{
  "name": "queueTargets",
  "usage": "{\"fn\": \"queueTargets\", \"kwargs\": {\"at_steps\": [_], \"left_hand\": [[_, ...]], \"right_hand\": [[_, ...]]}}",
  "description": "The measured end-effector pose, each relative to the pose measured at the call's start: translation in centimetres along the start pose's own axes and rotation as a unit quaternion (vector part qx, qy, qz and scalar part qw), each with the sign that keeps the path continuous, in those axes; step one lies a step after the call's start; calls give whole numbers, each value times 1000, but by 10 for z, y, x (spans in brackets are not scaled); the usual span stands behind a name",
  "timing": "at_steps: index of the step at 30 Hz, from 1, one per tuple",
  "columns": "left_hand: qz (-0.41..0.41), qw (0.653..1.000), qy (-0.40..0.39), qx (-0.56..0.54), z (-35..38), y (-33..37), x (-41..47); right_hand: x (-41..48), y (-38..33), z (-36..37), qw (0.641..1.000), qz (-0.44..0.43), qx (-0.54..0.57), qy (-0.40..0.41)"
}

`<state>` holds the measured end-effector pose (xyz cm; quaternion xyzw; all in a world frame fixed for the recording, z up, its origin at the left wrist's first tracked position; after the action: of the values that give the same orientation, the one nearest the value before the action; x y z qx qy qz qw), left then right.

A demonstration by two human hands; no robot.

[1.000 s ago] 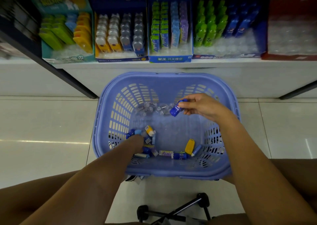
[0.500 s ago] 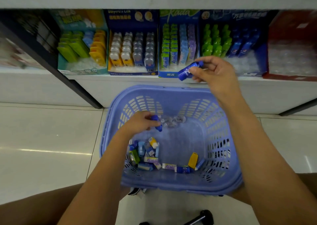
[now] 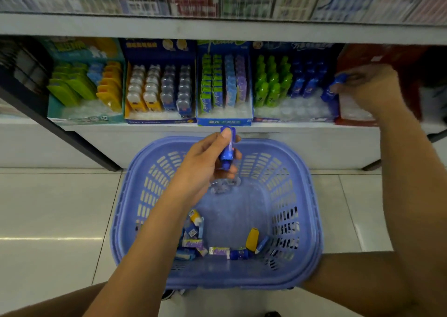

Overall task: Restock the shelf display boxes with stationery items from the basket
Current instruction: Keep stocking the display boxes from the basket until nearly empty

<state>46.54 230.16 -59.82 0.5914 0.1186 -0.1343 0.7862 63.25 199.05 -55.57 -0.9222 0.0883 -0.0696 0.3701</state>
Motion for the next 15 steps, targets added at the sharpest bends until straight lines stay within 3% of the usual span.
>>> {"fn": "queueTargets", "kwargs": {"at_steps": [6, 15], "left_hand": [[-4, 1000, -2, 22, 17, -13, 3], [-126, 990, 29, -51, 29, -34, 16]], "right_hand": [[22, -5, -1, 992, -61, -112, -2], [50, -12, 11, 963, -139, -220, -69]]}}
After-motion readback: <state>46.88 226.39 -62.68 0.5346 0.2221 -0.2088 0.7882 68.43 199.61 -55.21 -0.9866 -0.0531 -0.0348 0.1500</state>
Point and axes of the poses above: each hand's wrist, its own x-axis towards the middle knuckle, its own z-axis out of the palm, y = z × x, the point moved 6 cm from there along x, towards the middle knuckle, and after that the axes turned 5 degrees about y, right-handed, at the moved point
